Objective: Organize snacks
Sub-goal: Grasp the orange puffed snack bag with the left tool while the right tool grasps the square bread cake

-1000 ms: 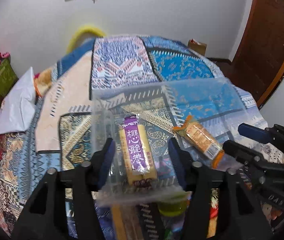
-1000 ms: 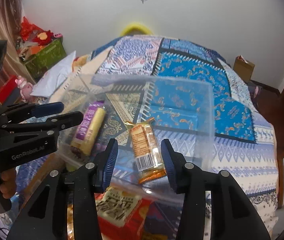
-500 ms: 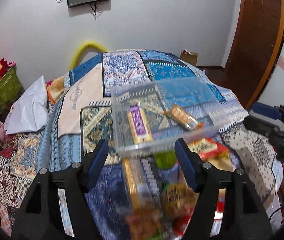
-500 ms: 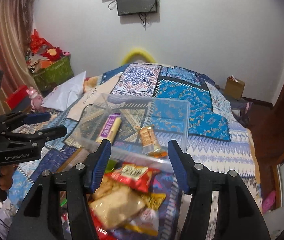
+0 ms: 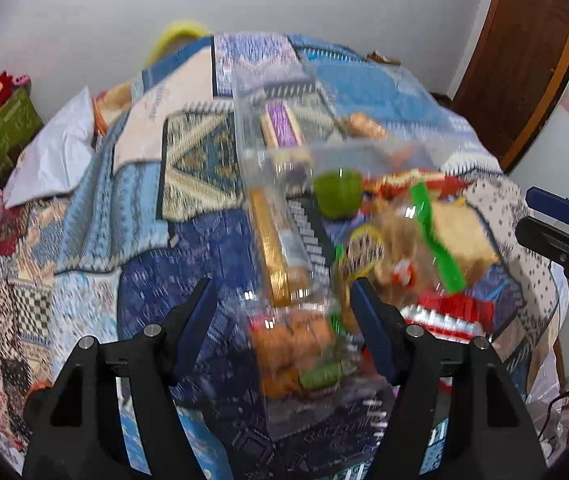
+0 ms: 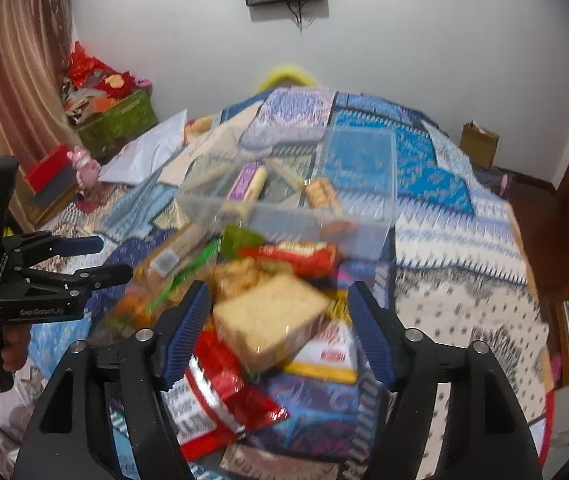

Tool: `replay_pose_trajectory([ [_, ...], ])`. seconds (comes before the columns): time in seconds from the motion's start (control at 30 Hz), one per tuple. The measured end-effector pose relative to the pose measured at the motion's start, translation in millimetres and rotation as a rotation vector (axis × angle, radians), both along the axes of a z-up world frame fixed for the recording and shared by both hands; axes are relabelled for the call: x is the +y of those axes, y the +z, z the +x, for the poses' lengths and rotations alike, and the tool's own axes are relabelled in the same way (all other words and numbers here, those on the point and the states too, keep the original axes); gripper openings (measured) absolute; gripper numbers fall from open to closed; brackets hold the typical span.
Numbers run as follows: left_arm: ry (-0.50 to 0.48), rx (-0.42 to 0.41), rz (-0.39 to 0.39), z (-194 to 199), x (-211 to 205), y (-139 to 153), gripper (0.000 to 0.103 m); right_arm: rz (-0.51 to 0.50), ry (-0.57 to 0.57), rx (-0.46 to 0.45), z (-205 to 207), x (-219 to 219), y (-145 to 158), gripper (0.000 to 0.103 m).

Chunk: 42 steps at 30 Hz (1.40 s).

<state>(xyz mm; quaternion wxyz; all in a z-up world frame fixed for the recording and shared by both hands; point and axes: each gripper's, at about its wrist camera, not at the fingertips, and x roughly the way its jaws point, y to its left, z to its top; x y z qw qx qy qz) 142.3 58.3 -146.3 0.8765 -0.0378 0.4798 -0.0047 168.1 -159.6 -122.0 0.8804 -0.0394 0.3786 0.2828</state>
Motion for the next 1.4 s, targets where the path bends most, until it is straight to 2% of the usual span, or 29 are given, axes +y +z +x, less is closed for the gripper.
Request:
replay_pose_trajectory([
  [0.37, 0.004, 0.106, -0.069, -4, 0, -45, 0.069, -0.005, 0.013, 0.105, 6, 15, -35, 0.069],
  [0.5, 0.014, 0.101, -0.088, -2, 1, -49, 0.069, -0.016, 0.008, 0.121, 10, 25, -41, 0.070],
  [0.63, 0.022, 0.090, -0.070, 0, -2, -55, 0.069, -0.022, -0.003, 0.117, 12, 29, -43, 0.080],
  [0.77, 0.028, 0.072, -0.066, -2, -2, -56, 0.066, -0.048, -0.041, 0.128, 18, 32, -50, 0.080],
  [0.9, 0.015, 0.050, -0.053, -8, -2, -55, 0.060, -0.022, -0.063, 0.140, 21, 28, -55, 0.080],
  [1.03, 0.011, 0.041, -0.060, -16, 1, -53, 0.058, -0.010, -0.037, 0.119, 14, 22, -52, 0.072],
  [1.4, 0.032, 0.034, -0.058, -39, 6, -42, 0.057, 0.002, -0.032, 0.100, -3, 0, -46, 0.057],
])
